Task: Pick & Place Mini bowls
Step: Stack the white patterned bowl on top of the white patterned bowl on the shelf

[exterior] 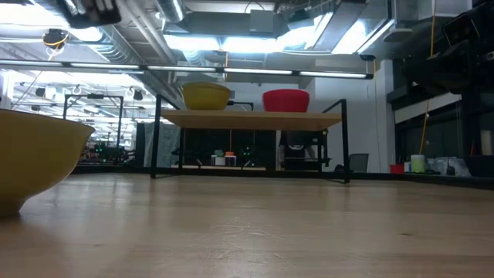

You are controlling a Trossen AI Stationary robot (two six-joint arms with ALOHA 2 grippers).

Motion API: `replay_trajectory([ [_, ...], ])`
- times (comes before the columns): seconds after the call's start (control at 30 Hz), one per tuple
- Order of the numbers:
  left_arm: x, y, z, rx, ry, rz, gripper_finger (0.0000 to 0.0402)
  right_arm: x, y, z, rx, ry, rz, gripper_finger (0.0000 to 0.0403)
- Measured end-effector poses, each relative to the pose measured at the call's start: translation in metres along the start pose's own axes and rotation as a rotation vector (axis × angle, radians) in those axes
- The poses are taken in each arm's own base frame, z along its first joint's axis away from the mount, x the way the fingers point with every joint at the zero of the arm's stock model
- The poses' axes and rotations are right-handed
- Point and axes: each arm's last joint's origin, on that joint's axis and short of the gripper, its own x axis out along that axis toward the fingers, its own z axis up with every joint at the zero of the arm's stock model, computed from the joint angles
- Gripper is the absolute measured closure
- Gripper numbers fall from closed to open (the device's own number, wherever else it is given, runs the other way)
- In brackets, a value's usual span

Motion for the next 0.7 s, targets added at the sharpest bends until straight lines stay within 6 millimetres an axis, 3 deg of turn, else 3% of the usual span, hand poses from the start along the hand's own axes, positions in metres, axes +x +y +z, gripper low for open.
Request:
replay_trajectory([
  [0.17,0.022,0.003,-0.001,-0.036,0.08,0.021,0.0259,0.0,0.0,0.0,0.0,0.0,0.0,0.0397],
  [0.33,0.047,0.008,-0.004,-0.056,0.189,0.031,0.0225,0.0,0.0,0.0,0.006,0.0,0.0,0.0397],
  [0.53,0.069,0.014,-0.009,-0.14,0.377,-0.029,0.0219,0.0,0.0,0.0,0.005,-0.001,0.0,0.0397],
  [0.7,0.069,0.018,-0.013,-0.183,0.433,0.0,0.0229,0.0,0.0,0.0,0.007,0.0,0.0,0.0397],
])
